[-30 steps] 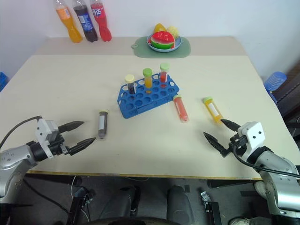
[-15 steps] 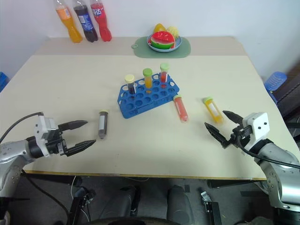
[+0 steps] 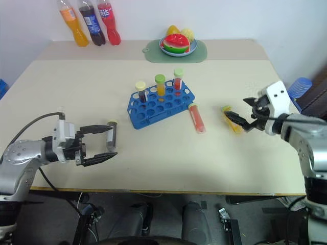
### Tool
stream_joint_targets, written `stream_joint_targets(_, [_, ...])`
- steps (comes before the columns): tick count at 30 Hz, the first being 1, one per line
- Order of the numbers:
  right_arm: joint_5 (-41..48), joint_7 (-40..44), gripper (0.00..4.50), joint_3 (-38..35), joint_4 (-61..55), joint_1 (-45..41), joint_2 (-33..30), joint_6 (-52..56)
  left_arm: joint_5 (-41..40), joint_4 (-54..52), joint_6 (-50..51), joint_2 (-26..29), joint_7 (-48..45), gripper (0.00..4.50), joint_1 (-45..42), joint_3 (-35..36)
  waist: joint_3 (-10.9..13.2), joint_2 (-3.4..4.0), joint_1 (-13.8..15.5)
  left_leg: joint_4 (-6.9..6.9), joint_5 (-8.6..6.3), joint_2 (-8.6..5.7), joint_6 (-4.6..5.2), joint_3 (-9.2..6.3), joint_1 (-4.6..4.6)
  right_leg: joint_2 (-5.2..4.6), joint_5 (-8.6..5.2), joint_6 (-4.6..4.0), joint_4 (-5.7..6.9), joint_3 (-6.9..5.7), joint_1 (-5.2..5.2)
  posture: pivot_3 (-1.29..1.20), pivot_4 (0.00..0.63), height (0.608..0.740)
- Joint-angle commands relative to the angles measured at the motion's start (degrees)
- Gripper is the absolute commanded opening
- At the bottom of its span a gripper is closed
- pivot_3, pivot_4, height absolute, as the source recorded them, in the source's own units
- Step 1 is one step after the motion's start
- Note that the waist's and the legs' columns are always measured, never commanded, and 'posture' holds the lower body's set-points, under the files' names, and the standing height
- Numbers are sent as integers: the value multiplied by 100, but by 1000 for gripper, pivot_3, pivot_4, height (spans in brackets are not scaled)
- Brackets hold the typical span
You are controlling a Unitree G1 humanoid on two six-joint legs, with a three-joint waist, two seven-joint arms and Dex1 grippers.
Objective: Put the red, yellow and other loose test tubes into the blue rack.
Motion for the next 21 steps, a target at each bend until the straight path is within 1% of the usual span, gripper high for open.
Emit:
stream_joint_targets(1, [97,-119,4461,274,407,-842,-99,1048,-21,-117,-85,4,-95,4500,-125,-64,1,1,-6,2,0,0,0,1,-2,0,0,0,2,1,-3,0,150,740])
stream_joint_targets(4, [136,-161,4461,603,565,-1420,-15,1820,26,-136,-100,-57,-81,4500,-151,-156,1,1,5,2,0,0,0,-1,-11,-1,0,0,3,1,-12,0,150,740])
stream_joint_targets(7, [232,-261,4461,856,712,-1946,229,2588,32,-158,-103,-80,-82,4500,-137,-211,1,1,-5,3,0,-1,0,-2,-25,-2,0,0,3,0,-27,0,150,740])
stream_joint_targets(10, [204,-295,4461,1150,992,-2377,487,3030,59,-156,-105,-107,-68,4500,-150,-253,1,1,-8,3,0,-1,0,-1,-29,-1,0,0,7,0,-33,0,150,740])
stream_joint_targets(15, [113,-313,4461,1569,1503,-2967,893,3302,63,-244,-27,-164,5,4500,-176,-331,1,1,-3,5,0,-3,0,-1,-34,-2,1,1,7,0,-38,0,150,740])
stream_joint_targets(21, [8,-325,4461,1818,1839,-3238,1311,3200,8,-516,118,-235,247,4500,-73,-350,1,1,-2,5,0,-4,0,-1,-36,-2,1,1,9,0,-41,0,150,740])
